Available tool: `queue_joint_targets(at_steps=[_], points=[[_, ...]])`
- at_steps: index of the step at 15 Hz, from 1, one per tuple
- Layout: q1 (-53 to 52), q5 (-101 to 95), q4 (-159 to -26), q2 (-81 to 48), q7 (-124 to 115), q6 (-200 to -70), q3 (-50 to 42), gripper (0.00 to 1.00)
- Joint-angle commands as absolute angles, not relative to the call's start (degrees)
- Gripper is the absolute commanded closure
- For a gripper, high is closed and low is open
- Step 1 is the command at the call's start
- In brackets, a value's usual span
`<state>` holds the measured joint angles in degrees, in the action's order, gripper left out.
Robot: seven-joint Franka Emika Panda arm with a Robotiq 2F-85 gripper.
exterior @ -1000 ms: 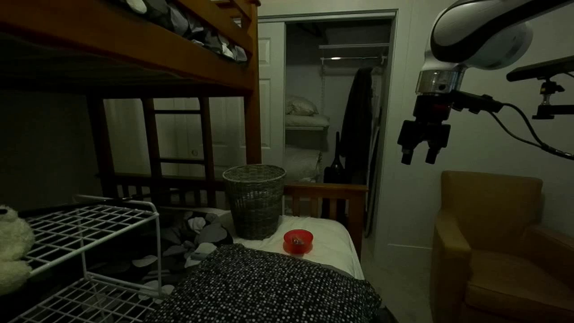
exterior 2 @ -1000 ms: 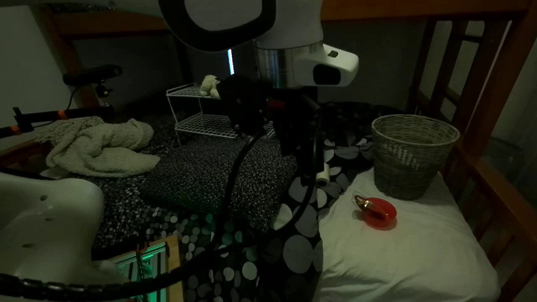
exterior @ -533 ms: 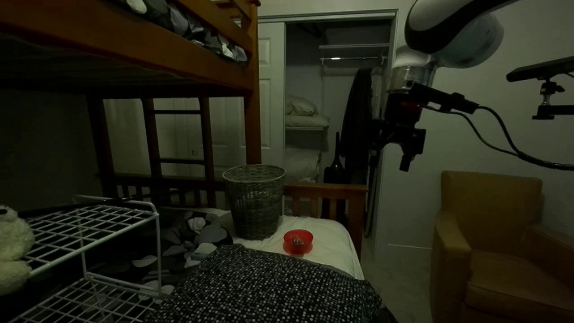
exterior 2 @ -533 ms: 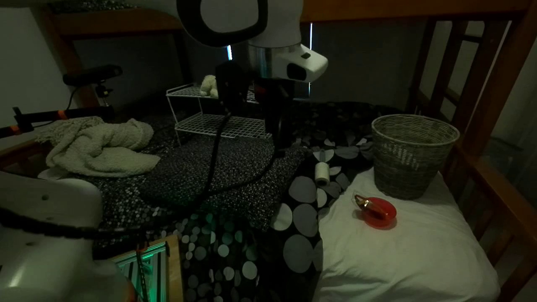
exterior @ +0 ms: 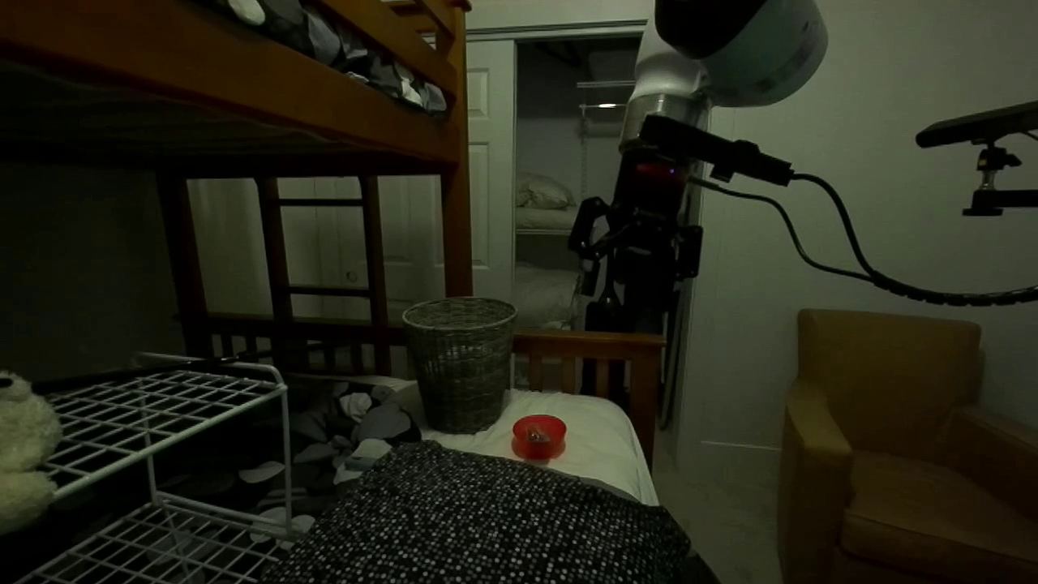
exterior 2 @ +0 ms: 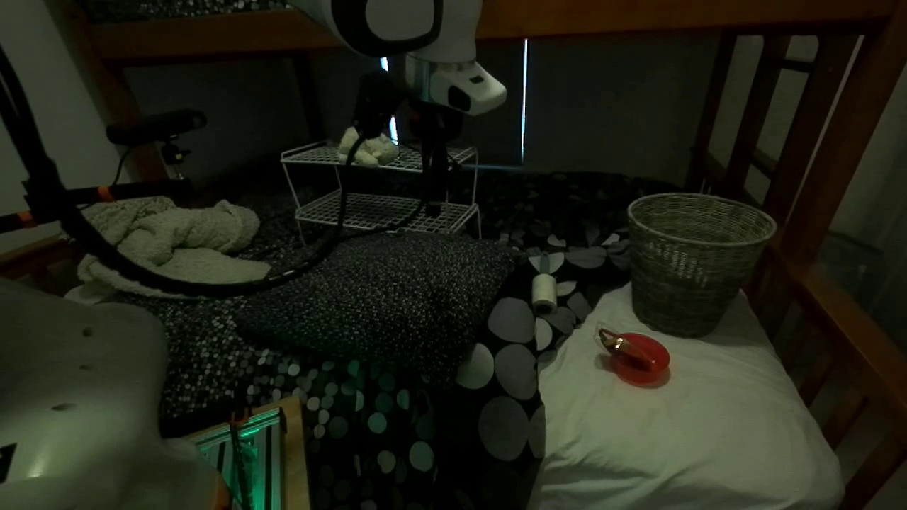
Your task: Put the black hanger in the basket
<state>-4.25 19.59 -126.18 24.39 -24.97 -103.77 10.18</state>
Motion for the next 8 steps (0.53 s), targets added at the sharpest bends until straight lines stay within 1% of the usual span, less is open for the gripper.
queue_joint_targets(at_steps=[1,5,8], points=[[-4.1,20.8,-125.9,23.9,-28.6,-104.2,10.6,0.0],[-8.3,35.6,-120.6,16.9,-26.9,-107.9,10.9,0.0],[-9.7,42.4,-114.2,10.5,-28.0,-111.1,12.2,0.0]])
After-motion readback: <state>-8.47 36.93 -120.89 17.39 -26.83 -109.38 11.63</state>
